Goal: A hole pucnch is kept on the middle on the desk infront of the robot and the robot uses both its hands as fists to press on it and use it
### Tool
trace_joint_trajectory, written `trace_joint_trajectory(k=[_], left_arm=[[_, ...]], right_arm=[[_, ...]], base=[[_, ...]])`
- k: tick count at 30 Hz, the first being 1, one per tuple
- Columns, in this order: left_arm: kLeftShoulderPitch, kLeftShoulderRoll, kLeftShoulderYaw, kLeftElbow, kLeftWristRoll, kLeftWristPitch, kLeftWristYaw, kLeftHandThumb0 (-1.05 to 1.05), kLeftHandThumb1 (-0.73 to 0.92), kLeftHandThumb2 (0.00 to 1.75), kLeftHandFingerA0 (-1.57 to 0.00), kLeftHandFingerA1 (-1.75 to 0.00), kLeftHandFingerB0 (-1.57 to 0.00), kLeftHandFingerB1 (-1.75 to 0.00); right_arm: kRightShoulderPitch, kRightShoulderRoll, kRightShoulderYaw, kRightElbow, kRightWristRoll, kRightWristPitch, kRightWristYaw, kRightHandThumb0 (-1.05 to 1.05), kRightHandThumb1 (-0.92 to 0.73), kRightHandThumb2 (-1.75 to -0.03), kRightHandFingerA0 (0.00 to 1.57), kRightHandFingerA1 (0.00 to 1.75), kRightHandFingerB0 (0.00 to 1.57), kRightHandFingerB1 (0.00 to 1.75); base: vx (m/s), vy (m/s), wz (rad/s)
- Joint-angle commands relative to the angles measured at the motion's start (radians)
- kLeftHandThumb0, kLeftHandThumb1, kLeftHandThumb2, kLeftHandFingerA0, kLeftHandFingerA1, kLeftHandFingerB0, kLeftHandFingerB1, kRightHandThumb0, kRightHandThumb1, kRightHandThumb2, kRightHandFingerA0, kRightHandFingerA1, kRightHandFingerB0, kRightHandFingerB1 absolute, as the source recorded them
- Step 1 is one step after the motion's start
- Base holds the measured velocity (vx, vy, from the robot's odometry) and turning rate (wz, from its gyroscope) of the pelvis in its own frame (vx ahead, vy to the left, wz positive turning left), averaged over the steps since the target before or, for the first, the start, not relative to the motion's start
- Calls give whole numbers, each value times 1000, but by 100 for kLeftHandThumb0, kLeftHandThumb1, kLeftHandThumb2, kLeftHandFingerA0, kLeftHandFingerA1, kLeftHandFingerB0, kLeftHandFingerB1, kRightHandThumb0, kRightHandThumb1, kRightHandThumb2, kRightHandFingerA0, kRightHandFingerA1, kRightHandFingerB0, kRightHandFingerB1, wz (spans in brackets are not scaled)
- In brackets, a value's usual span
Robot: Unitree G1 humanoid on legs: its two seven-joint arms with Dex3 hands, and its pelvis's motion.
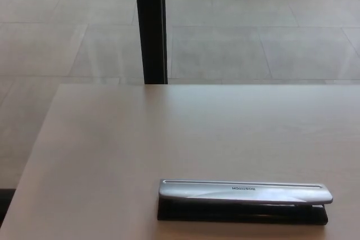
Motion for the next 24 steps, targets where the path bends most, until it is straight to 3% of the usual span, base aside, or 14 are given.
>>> trace_joint_trajectory(k=[1, 3, 4, 5, 8, 9, 12, 14, 18, 19, 20, 21, 23, 24], left_arm=[[23, -30, 78, -81, -70, 90, 57, -39, 31, 84, -94, -92, -49, -71], [24, -49, 122, -119, -83, 111, 114, -39, 33, 86, -95, -89, -52, -72], [20, -55, 141, -126, -80, 106, 143, -41, 54, 77, -105, -79, -63, -72], [-5, -54, 183, -129, -85, 81, 208, -43, 56, 76, -110, -84, -70, -76], [-68, -36, 272, -168, -138, 82, 242, -43, 55, 80, -98, -73, -71, -78], [-98, -22, 300, -188, -149, 85, 253, -45, 56, 76, -103, -83, -74, -73], [-179, 8, 355, -216, -152, 91, 297, -47, 55, 74, -106, -77, -80, -73], [-300, 53, 427, -256, -202, 62, 322, -40, 45, 100, -115, -79, -95, -67], [-440, 130, 430, -305, -181, 98, 313, -53, 52, 104, -106, -105, -90, -81], [-496, 139, 436, -346, -208, 88, 299, -54, 43, 106, -125, -145, -116, -103], [-599, 156, 441, -418, -253, 72, 283, -59, 38, 108, -130, -135, -119, -111], [-652, 162, 431, -462, -250, 98, 310, -68, 34, 109, -126, -146, -125, -111], [-685, 161, 424, -509, -235, 141, 339, -68, 34, 109, -126, -146, -125, -111], [-749, 151, 426, -553, -257, 149, 362, -73, 36, 102, -127, -146, -125, -108]], right_arm=[[-42, -30, -113, 58, 116, 7, -63, -43, -55, -62, 90, 77, 74, 68], [-85, -48, -184, 89, 167, 60, -104, -44, -56, -62, 91, 75, 77, 70], [-101, -61, -219, 92, 192, 69, -110, -46, -60, -65, 86, 78, 70, 69], [-141, -97, -289, 98, 253, 83, -124, -44, -62, -68, 80, 78, 58, 64], [-219, -182, -350, 127, 274, 95, -149, -52, -66, -66, 84, 79, 59, 67], [-250, -205, -382, 124, 301, 80, -133, -52, -66, -69, 85, 78, 49, 63], [-310, -269, -383, 129, 274, 88, -143, -45, -69, -73, 92, 73, 44, 52], [-420, -355, -417, 116, 315, 113, -137, -33, -59, -95, 114, 85, 63, 60], [-516, -400, -438, 28, 341, 139, -134, -31, -47, -110, 110, 108, 85, 80], [-560, -411, -437, 4, 345, 136, -139, -29, -38, -124, 117, 137, 101, 93], [-642, -431, -434, -39, 360, 134, -150, -30, -36, -125, 122, 149, 104, 100], [-678, -436, -429, -63, 365, 144, -156, -37, -47, -118, 139, 138, 102, 107], [-692, -438, -420, -87, 356, 155, -158, -37, -47, -118, 139, 138, 102, 107], [-719, -436, -407, -132, 352, 174, -173, -36, -35, -125, 121, 164, 100, 117]], base=[[0, 0, 0], [0, 0, 0], [0, 0, 0], [0, 0, 0], [0, 0, 0], [0, 0, 0], [0, 0, 0], [0, 0, 0], [0, 0, 0], [0, 0, 0], [0, 0, 0], [0, 0, 0], [0, 0, 0], [0, 0, 0]])
